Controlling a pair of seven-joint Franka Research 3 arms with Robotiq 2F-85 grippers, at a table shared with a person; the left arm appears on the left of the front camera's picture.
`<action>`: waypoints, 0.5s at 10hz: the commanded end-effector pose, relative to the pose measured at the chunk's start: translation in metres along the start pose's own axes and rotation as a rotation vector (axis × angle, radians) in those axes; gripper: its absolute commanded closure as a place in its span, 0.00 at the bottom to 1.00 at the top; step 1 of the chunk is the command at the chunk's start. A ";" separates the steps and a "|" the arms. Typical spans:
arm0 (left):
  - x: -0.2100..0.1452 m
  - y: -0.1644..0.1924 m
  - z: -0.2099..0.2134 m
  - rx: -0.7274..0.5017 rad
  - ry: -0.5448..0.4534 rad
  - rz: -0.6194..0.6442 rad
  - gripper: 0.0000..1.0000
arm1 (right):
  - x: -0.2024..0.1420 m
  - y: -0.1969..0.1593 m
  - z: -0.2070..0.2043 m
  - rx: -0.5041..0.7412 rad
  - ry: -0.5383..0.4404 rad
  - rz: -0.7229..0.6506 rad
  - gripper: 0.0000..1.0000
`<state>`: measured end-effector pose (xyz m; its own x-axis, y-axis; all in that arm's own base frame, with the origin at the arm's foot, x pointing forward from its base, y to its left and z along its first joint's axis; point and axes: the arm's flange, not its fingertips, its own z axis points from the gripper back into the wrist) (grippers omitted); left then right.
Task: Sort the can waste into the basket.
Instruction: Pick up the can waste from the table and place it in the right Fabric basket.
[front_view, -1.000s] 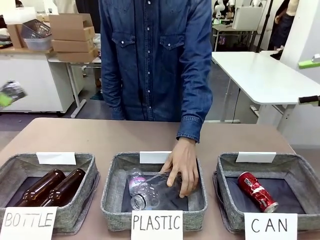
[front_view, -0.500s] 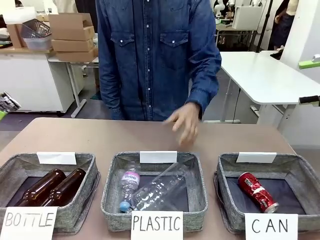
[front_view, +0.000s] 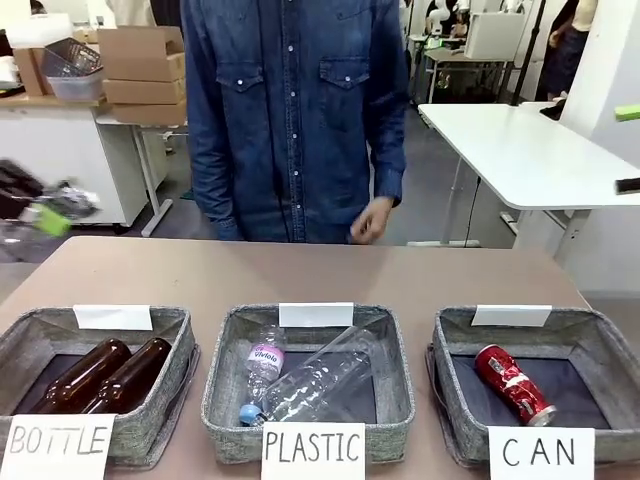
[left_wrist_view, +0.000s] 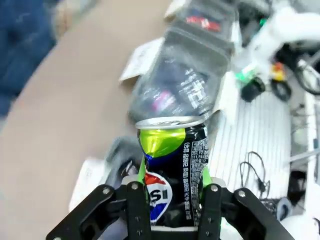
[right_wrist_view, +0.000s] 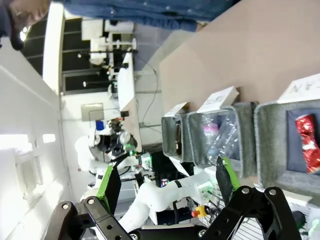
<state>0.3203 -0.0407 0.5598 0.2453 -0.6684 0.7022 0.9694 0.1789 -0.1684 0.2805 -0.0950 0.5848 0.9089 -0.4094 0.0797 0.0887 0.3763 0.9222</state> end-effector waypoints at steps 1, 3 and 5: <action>0.081 -0.037 -0.087 -0.068 0.065 -0.246 0.59 | 0.026 -0.019 0.056 -0.103 -0.030 -0.095 0.00; 0.146 -0.082 -0.167 -0.134 0.090 -0.467 0.59 | 0.015 -0.043 0.126 -0.224 -0.088 -0.084 0.00; 0.213 -0.114 -0.264 -0.233 0.122 -0.607 0.59 | -0.023 -0.075 0.203 -0.234 -0.122 0.009 0.00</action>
<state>0.2239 -0.3652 0.5524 -0.3113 -0.7046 0.6377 0.9294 -0.3657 0.0497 0.1910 -0.2622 0.5891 0.8346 -0.5446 0.0820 0.2606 0.5217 0.8123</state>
